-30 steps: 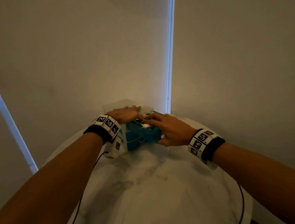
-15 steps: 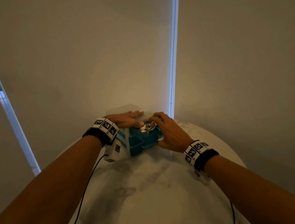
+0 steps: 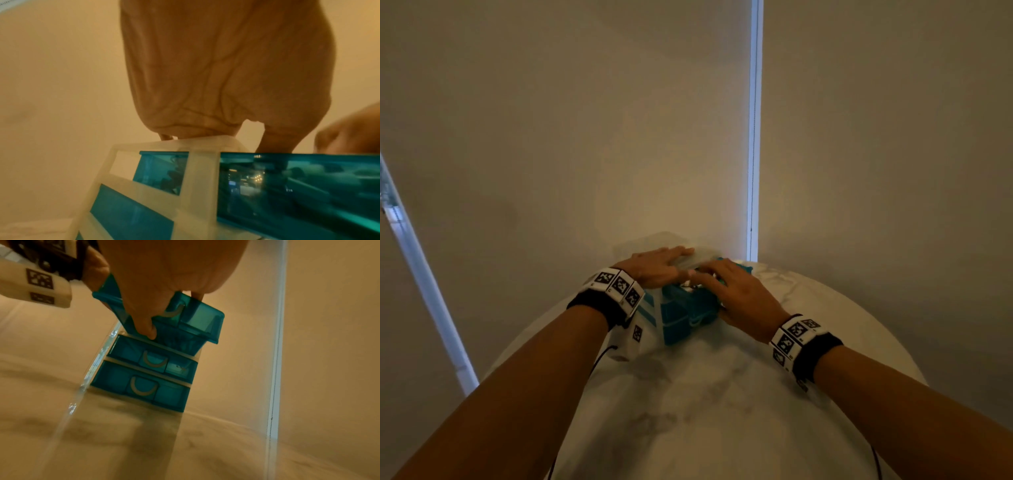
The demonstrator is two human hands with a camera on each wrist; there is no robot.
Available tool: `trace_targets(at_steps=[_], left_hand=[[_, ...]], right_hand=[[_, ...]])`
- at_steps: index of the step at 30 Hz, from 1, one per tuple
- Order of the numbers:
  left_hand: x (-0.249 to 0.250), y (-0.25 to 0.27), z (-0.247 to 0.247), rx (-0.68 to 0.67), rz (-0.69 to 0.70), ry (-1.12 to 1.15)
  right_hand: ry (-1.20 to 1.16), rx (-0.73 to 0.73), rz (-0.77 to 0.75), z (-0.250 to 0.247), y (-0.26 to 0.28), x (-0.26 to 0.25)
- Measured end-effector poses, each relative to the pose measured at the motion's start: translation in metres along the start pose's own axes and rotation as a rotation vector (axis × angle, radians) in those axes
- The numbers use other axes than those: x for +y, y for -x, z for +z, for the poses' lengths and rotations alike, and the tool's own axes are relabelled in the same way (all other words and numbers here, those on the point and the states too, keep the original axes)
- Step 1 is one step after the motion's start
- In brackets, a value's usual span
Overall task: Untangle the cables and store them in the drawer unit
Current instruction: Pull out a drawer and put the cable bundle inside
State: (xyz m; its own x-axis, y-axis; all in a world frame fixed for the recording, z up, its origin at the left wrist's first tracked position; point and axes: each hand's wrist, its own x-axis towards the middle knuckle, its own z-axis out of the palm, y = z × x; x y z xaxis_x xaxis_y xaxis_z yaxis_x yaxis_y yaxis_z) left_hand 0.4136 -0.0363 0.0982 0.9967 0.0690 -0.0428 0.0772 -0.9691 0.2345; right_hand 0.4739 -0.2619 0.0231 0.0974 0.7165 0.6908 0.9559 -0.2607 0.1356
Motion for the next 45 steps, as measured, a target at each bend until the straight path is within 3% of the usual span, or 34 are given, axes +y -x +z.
trace_targets(at_steps=[3,5,7,10,14,18,23,28,31,33,34,37,39,42,45], left_hand=[[-0.004,-0.001,0.003,0.017,0.0,0.049],[-0.011,-0.005,0.004,0.021,0.016,0.218],[-0.007,-0.001,0.001,0.003,0.011,0.414],[0.004,0.005,-0.003,-0.023,0.041,0.48],[0.004,0.004,-0.005,-0.034,0.045,0.301],[0.001,0.008,-0.007,-0.097,0.028,0.074],[-0.005,0.006,-0.007,-0.102,0.084,-0.007],[-0.012,0.008,0.002,-0.017,0.099,-0.031],[-0.02,0.001,0.001,0.053,0.144,0.14],[-0.021,-0.003,0.003,0.111,0.165,0.133],[-0.019,-0.007,0.004,0.133,0.173,0.075],[-0.015,-0.021,0.009,0.165,0.212,-0.079],[-0.017,-0.029,0.01,0.177,0.198,-0.137],[-0.02,-0.032,0.009,0.195,0.168,-0.211],[-0.025,-0.034,0.011,0.259,0.139,-0.283]], right_hand=[[0.067,0.019,-0.057,0.005,0.0,0.002],[0.068,0.014,-0.026,0.007,-0.003,0.0],[0.029,-0.016,-0.005,0.008,-0.011,-0.002],[-0.117,-0.112,0.031,-0.002,-0.018,0.004],[-0.199,-0.223,0.046,-0.033,-0.014,0.017],[-0.106,-0.075,0.087,-0.049,-0.019,0.034],[0.021,-0.06,0.09,-0.018,-0.03,0.023],[-0.146,0.102,0.364,-0.025,-0.021,0.027],[-0.176,0.023,0.405,-0.035,0.0,0.043],[-0.243,-0.08,0.453,-0.041,0.01,0.044],[-0.275,-0.193,0.474,-0.043,0.013,0.041],[-0.242,-0.716,0.42,-0.041,0.016,0.02],[-0.269,-0.952,0.406,-0.032,0.008,0.01],[-0.283,-1.003,0.48,-0.009,-0.027,0.017],[-0.347,-0.793,0.67,0.032,-0.061,0.031]])
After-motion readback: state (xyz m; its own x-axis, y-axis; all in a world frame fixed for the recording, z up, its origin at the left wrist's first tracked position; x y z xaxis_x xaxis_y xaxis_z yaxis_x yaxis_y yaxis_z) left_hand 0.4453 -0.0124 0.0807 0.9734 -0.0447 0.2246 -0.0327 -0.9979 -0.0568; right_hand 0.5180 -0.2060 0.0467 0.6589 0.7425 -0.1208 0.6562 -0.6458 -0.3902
